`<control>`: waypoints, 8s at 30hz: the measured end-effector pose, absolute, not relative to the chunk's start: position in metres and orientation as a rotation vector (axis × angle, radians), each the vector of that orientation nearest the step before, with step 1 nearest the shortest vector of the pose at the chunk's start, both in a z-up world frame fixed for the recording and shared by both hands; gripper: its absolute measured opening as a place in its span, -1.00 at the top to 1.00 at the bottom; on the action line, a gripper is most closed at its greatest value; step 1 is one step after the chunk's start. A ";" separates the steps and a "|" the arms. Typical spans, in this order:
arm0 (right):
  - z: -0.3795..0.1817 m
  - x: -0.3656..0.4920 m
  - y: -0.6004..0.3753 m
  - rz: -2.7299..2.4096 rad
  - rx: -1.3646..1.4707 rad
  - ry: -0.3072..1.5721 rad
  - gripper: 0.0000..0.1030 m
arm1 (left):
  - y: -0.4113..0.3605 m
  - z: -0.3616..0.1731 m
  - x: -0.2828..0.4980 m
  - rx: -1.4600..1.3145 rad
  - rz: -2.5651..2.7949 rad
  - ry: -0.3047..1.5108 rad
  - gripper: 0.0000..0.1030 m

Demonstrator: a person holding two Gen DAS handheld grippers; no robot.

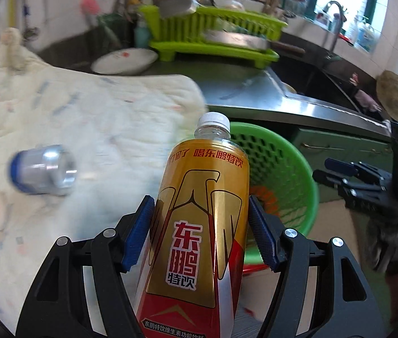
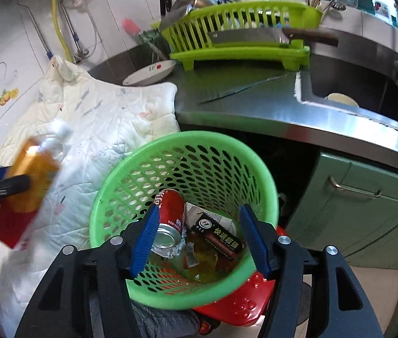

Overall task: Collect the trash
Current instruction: 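Carry the gold bottle and yellow wrapper over the green basket and release both, then move both grippers back over the blue can and white cup on the mat, then grasp the blue and silver can with the right gripper while the left grasps the white paper cup, then carry the blue can and white cup over the green basket and release both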

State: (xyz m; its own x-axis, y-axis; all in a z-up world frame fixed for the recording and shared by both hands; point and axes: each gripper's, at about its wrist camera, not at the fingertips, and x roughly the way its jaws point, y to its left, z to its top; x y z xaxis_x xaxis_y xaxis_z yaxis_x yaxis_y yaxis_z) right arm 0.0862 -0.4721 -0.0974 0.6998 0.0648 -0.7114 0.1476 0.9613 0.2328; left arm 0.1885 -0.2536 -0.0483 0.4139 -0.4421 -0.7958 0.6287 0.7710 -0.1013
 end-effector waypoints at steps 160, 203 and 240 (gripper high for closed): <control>-0.070 0.263 -0.257 0.413 -0.118 0.916 -0.28 | 0.082 -0.095 0.363 -0.683 0.066 1.034 -0.31; -0.142 0.175 -0.447 -0.044 0.079 1.022 -0.29 | -0.131 -0.046 0.249 -0.433 -0.516 1.104 -0.21; -0.081 0.036 -0.479 -0.086 0.251 0.766 -0.53 | -0.317 -0.117 0.239 -0.282 -0.757 1.280 -0.46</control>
State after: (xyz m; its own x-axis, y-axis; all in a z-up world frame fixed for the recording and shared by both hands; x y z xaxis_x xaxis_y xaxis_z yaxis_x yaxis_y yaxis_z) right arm 0.0364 -0.4787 -0.0812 0.7185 0.0138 -0.6954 0.1679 0.9668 0.1928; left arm 0.2394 -0.3174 -0.1172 0.0896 -0.6476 -0.7567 0.3508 0.7316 -0.5846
